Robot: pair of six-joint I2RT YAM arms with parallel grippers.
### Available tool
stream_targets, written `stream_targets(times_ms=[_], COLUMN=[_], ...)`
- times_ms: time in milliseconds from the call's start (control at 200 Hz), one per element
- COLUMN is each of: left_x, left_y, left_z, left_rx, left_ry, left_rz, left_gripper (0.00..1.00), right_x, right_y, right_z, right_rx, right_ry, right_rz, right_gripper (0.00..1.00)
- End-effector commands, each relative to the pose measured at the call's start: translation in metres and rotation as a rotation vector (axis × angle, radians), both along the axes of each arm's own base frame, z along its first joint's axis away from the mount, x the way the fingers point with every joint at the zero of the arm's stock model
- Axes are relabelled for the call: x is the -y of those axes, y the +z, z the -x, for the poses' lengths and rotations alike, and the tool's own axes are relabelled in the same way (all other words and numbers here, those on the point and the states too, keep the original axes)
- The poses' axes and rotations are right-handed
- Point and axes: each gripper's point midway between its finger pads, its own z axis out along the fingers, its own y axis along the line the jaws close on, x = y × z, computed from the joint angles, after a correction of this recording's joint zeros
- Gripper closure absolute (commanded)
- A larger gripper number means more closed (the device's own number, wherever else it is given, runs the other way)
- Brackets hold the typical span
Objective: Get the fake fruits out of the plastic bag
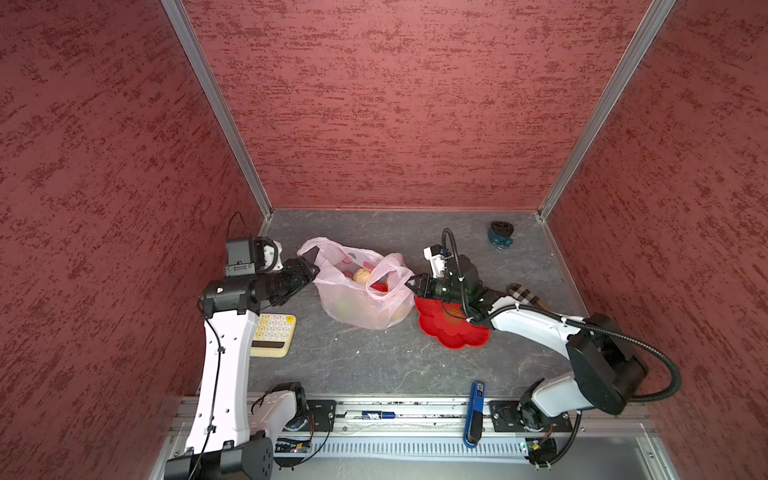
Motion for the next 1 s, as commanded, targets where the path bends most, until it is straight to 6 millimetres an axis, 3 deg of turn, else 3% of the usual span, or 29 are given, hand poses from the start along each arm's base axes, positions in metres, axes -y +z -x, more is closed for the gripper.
stream_targets(times_ms=[0, 135, 155, 266, 401, 546, 701, 822, 992], left_x=[-0.006, -0.003, -0.003, -0.001, 0.025, 0.052, 0.054, 0.059, 0.059], left_y=[0.021, 0.056, 0.061, 0.08, 0.083, 0.054, 0.018, -0.004, -0.025], left_z=[0.008, -0.001, -0.003, -0.019, -0.049, -0.09, -0.116, -0.116, -0.101], left_rx=[0.023, 0.097, 0.104, 0.14, 0.092, -0.034, -0.164, -0.22, -0.277], left_ry=[0.026, -0.006, -0.009, -0.057, -0.226, -0.38, -0.444, -0.491, -0.503], left_rz=[-0.031, -0.043, -0.049, -0.119, -0.247, -0.43, -0.584, -0.61, -0.641], left_gripper=[0.23, 0.23, 0.23, 0.18, 0.11, 0.11, 0.11, 0.11, 0.1], right_x=[-0.005, -0.004, -0.002, 0.0, 0.001, 0.004, 0.007, 0.008, 0.008], right_y=[0.023, 0.015, 0.026, 0.026, 0.025, 0.023, 0.02, 0.015, 0.013], right_z=[0.003, 0.006, 0.008, 0.013, 0.017, 0.021, 0.023, 0.024, 0.024], right_rx=[0.052, 0.042, 0.062, 0.064, 0.062, 0.059, 0.055, 0.043, 0.038], right_ry=[0.025, 0.023, 0.021, 0.016, 0.016, 0.007, -0.008, -0.014, -0.013], right_rz=[-0.028, -0.014, -0.029, -0.032, -0.031, -0.027, -0.027, -0.027, -0.03], right_gripper=[0.89, 0.89, 0.9, 0.9, 0.9, 0.9, 0.9, 0.9, 0.9])
